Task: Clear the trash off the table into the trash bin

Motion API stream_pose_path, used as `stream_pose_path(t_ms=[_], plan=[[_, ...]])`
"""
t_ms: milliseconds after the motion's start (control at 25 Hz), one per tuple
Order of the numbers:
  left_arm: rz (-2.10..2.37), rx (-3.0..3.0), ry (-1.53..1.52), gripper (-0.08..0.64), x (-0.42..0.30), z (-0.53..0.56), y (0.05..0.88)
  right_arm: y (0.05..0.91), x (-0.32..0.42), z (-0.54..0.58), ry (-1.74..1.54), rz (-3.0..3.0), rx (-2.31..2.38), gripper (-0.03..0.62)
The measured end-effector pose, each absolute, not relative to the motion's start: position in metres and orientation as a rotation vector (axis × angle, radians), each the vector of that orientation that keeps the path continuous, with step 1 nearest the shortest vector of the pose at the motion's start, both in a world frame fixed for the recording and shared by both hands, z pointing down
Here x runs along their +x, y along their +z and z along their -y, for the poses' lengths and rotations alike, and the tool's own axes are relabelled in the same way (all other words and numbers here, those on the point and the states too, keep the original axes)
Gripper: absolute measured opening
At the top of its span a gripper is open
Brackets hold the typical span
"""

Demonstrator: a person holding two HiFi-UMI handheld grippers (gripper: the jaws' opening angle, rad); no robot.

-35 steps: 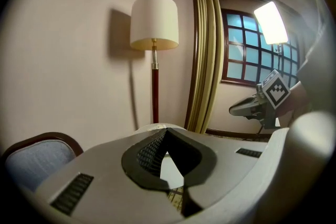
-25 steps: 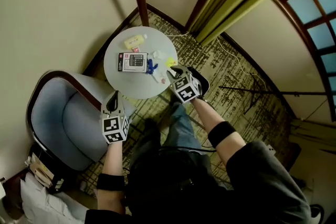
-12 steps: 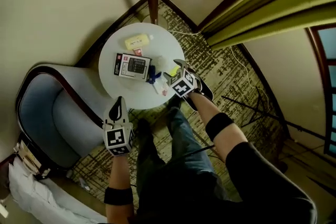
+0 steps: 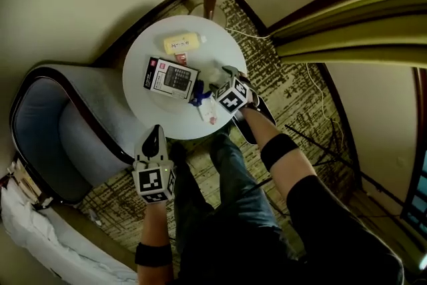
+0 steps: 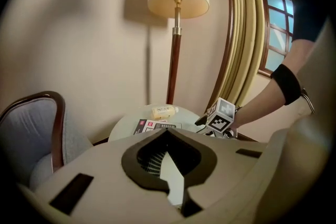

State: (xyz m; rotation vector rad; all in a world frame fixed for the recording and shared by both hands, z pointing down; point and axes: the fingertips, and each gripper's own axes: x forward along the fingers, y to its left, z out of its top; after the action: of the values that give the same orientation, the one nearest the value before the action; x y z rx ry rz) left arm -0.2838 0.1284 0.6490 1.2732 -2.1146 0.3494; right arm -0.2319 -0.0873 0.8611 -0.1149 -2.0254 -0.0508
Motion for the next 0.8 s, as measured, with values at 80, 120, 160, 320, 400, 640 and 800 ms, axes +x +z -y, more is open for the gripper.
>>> stream_pose_path(t_ms=[80, 120, 160, 320, 400, 640, 800], plan=[[2.116, 1.250, 0.350, 0.000, -0.284, -0.133, 0.654, 0.875, -0.233, 0.084, -0.043, 2.014, -0.141, 0.309], [2.116, 1.241, 0.352, 0.000, -0.285, -0.135, 0.656, 0.879, -0.233, 0.081, -0.037, 2.010, -0.153, 0.288], [2.114, 1.234, 0.355, 0.000, -0.285, -0.137, 0.657, 0.880, -0.233, 0.079, -0.031, 2.010, -0.162, 0.272], [2.114, 1.232, 0.366, 0.000, -0.288, -0.141, 0.653, 0.871, -0.233, 0.081, -0.010, 2.032, -0.135, 0.125], [2.118, 1.234, 0.372, 0.000, -0.290, -0.142, 0.649, 0.866, -0.236, 0.083, 0.001, 2.052, -0.113, 0.093], [2.122, 1.224, 0.365, 0.000, -0.294, -0.144, 0.637, 0.836, -0.240, 0.088, 0.007, 2.107, -0.083, 0.075], [2.135, 1.227, 0.350, 0.000, -0.297, -0.143, 0.616, 0.789, -0.239, 0.092, 0.036, 2.187, -0.042, 0.074]])
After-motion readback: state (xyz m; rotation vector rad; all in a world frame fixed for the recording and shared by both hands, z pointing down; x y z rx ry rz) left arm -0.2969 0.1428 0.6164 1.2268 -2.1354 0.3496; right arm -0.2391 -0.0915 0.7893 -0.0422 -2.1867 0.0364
